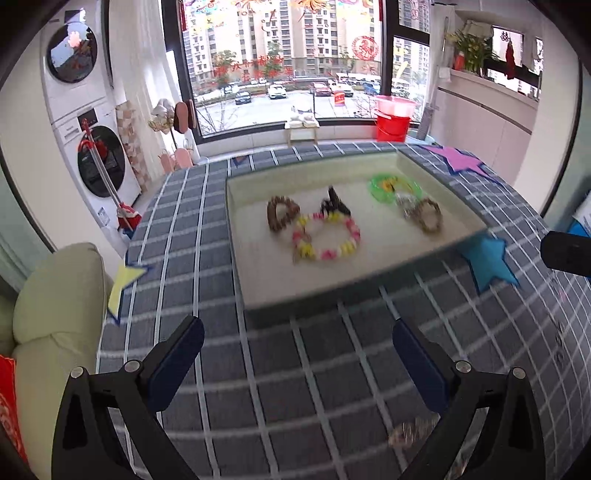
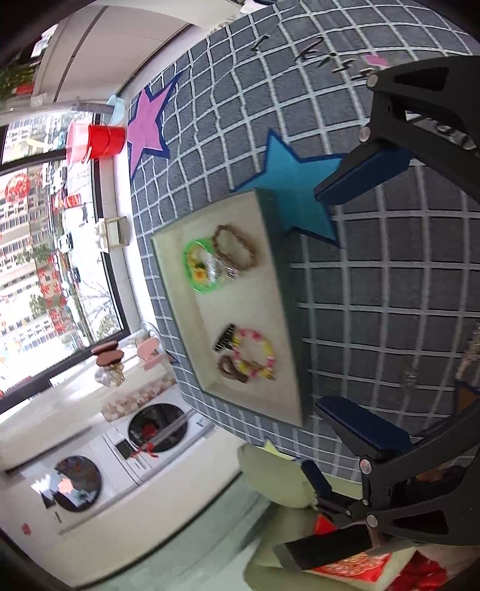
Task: Organize jewelry
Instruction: 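Move both tools back over the table toward the heart pendant and star clip, then grasp the silver heart pendant with the left tool while the right tool grasps the silver star hair clip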
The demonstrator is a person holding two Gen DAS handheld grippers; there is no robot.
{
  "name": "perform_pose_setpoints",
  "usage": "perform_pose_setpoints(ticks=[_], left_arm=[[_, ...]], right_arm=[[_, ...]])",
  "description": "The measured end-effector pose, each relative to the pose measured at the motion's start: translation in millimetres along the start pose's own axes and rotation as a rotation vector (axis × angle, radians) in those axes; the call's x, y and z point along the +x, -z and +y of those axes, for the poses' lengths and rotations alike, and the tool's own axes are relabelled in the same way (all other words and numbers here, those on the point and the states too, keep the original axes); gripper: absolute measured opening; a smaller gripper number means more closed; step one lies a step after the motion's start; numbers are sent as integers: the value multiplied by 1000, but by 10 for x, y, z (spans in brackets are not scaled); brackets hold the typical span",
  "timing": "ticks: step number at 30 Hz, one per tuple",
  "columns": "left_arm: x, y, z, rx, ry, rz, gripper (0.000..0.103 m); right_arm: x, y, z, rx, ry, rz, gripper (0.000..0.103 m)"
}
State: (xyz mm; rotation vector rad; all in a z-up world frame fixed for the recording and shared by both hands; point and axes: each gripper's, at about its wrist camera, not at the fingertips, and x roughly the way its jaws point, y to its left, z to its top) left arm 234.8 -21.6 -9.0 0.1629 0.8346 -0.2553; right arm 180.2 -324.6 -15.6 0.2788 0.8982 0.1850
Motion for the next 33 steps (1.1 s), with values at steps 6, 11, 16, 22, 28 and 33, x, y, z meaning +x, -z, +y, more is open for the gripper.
perform_pose_setpoints(ticks=[6, 11, 16, 22, 28, 33], left_arm=[[-100, 319, 42, -11, 30, 33, 103], [-158, 521, -8, 46, 63, 37, 103], [-217, 623, -78, 130, 111, 30, 103], [-174, 633, -205, 210, 190, 44, 103], [-88, 616, -371, 283, 202, 53, 103], [-18, 616, -431, 306, 194, 67, 103]], right_arm=[[-54, 429, 135, -85, -7, 57, 103], [-75, 772, 241, -175, -28, 99, 103], [-89, 1049, 350, -287, -65, 133, 103], [-45, 1228, 538, -429, -74, 155, 101], [101, 1332, 632, -505, -39, 184, 75], [213, 1353, 663, -538, -17, 189, 66]])
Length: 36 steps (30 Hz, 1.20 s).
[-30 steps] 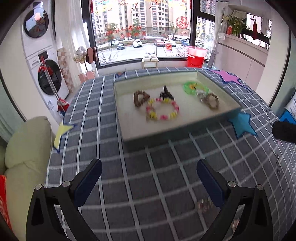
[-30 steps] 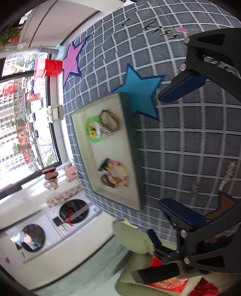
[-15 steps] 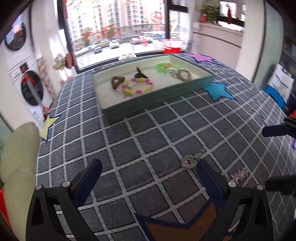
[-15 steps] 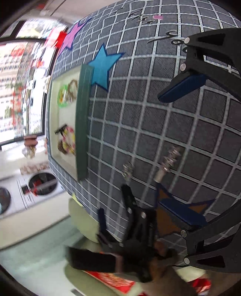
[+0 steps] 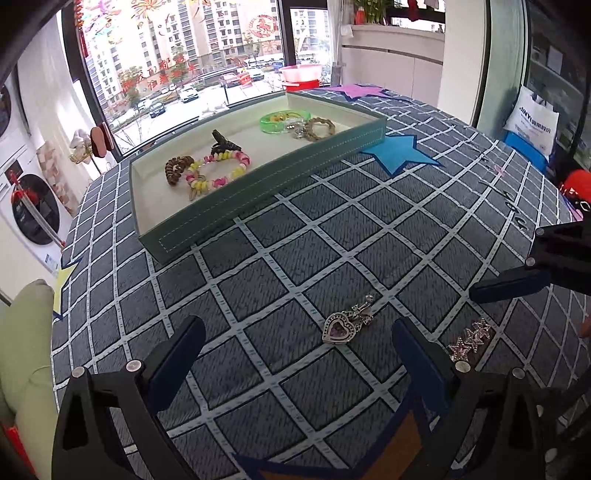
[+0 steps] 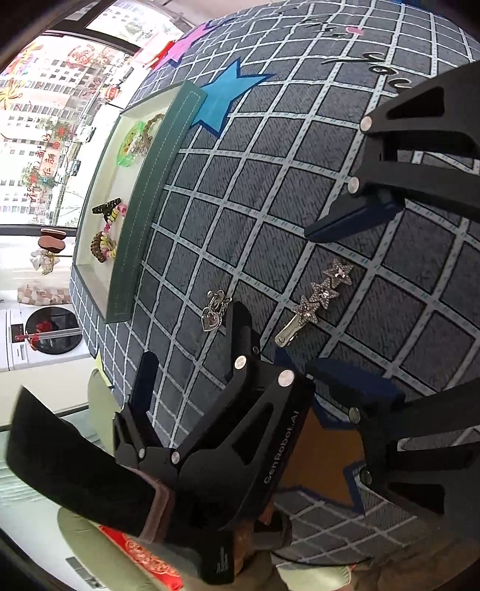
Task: Organize jewelry
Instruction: 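Grasp the silver heart pendant with the left tool while the right tool grasps the silver star hair clip, then carry the heart pendant and the star clip into the tray with both tools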
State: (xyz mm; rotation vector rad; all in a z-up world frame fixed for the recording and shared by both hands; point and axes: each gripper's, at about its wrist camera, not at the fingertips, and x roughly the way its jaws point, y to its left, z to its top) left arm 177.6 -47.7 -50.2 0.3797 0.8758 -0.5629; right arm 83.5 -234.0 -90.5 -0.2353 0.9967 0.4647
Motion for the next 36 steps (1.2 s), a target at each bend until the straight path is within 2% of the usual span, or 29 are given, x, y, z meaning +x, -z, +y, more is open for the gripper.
perform_pose_setpoints(ticks=[1, 3, 5, 6, 13, 14, 15, 17, 19, 28, 36], left_arm=[[27, -1, 0, -2, -5, 12, 99], [40, -13, 20, -20, 5, 11, 99], [43, -24, 33, -32, 15, 12, 89], [43, -31, 31, -34, 22, 11, 87], [13, -42, -49, -22, 83, 14, 52], [10, -43, -59, -26, 92, 17, 50], [12, -45, -68, -26, 88, 20, 50], [0, -39, -79, -31, 99, 22, 36], [-2, -34, -71, -42, 94, 24, 32], [-61, 26, -13, -138, 74, 9, 32], [-180, 61, 84, -256, 98, -19, 32]], right_arm=[[11, -4, 14, -8, -1, -1, 65], [32, -12, 65, -34, 7, -4, 65], [39, -16, 103, -49, 12, -10, 64], [42, -24, 118, -47, 8, -13, 61], [36, -34, 185, -36, 18, -16, 34], [32, -31, 190, -31, 22, -14, 33], [27, -28, 192, -27, 25, -15, 24], [27, -27, 182, -11, 25, -14, 25], [17, -18, 161, 11, 23, -14, 25], [-61, 11, -12, 129, 5, -15, 25], [-114, 64, -240, 260, -28, -14, 25]])
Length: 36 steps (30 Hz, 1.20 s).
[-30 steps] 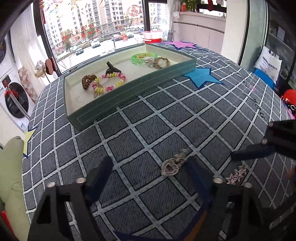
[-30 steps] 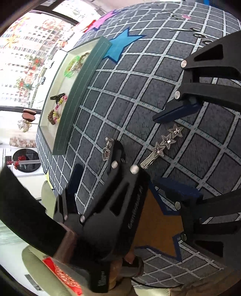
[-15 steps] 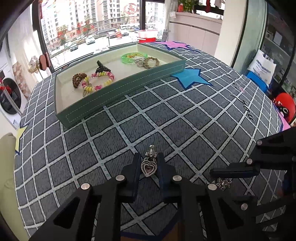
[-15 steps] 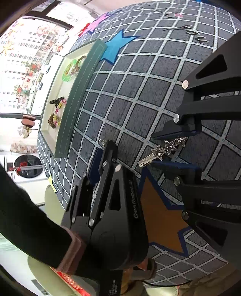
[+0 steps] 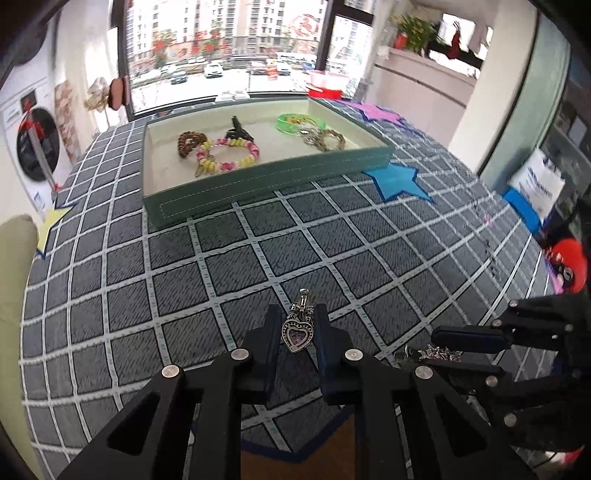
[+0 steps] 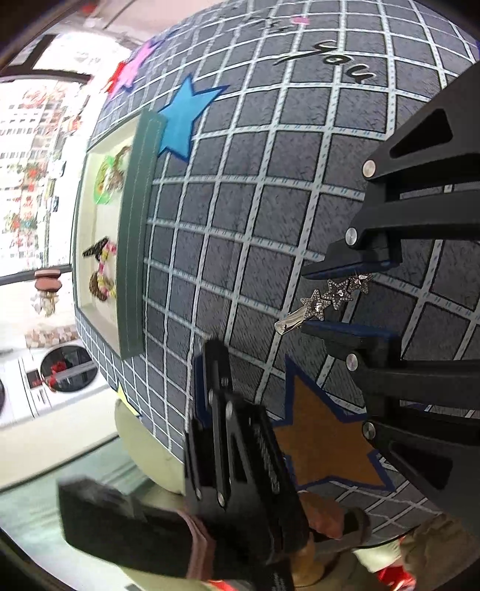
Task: Organize jewelry
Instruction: 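Carry the heart pendant and the star clip into the tray with both tools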
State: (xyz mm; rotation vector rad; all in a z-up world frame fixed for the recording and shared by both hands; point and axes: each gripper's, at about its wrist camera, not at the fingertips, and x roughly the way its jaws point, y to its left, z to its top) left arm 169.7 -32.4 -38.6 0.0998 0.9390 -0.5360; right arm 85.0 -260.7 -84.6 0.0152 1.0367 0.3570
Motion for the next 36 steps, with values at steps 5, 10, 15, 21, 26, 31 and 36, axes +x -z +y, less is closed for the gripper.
perform_pose_setpoints(ticks=[5, 10, 15, 21, 26, 31, 36], left_arm=[[-77, -35, 60, -60, -40, -18, 32], [-125, -117, 125, -106, -66, -36, 32], [-151, -198, 135, -112, -65, -51, 32], [-148, -290, 144, -116, -67, -69, 32], [-159, -375, 152, -114, -66, -86, 32], [-161, -472, 199, -121, -70, -99, 32], [-167, -602, 289, -136, -83, -121, 32]], right_arm=[[-47, -41, -194, 94, -8, -8, 25], [-121, -101, -371, 163, -7, -25, 25], [-153, -202, -501, 191, 5, -45, 25], [-209, -352, -647, 227, 10, -72, 25], [-228, -486, -717, 239, 8, -86, 25], [-211, -630, -767, 247, 9, -98, 25], [-200, -825, -808, 251, 13, -114, 25]])
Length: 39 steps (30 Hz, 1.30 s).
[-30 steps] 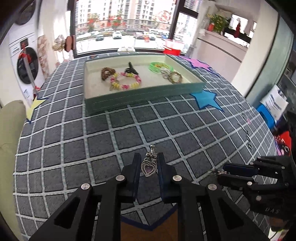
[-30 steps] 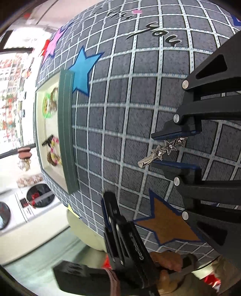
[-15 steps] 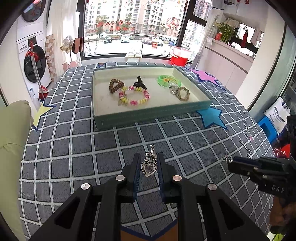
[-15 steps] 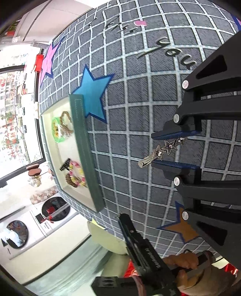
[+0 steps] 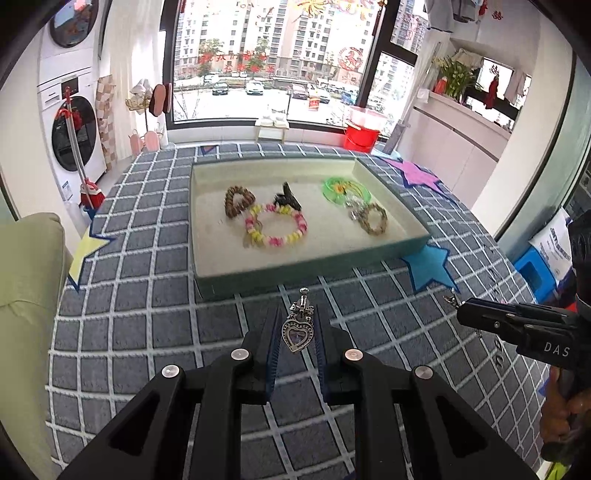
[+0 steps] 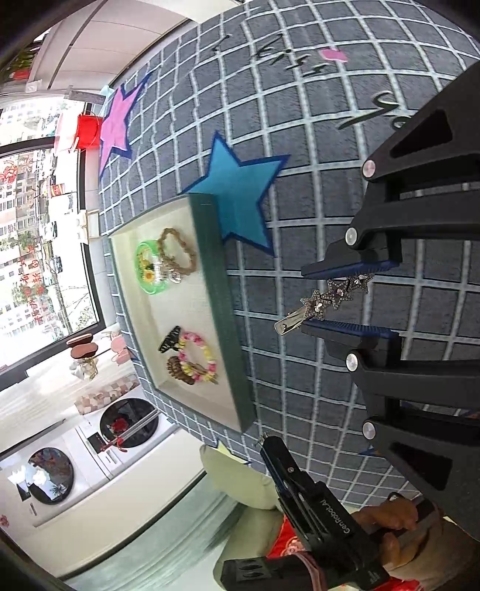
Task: Organize jewelry
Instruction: 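Carry the heart pendant and the star clip into the tray with both tools, then open the right tool to drop the star clip beside the braided bracelet while the left tool lowers the pendant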
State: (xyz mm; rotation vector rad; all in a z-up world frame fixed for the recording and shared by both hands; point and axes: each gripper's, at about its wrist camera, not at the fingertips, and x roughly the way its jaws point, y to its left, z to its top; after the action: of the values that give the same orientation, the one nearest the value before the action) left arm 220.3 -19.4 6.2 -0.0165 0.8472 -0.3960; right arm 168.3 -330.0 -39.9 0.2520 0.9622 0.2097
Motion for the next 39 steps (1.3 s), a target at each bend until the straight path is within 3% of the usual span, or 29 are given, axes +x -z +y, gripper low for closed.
perform_pose_setpoints(ticks=[12, 20, 39], left_arm=[[174, -474, 200, -22, -40, -44, 32], [450, -703, 248, -14, -62, -23, 32], [1082, -771, 364, 6, -130, 83, 32]], right_arm=[[170, -654, -22, 33, 14, -35, 25], [439, -982, 94, -7, 26, -27, 25], [1274, -1172, 190, -15, 61, 71, 25]])
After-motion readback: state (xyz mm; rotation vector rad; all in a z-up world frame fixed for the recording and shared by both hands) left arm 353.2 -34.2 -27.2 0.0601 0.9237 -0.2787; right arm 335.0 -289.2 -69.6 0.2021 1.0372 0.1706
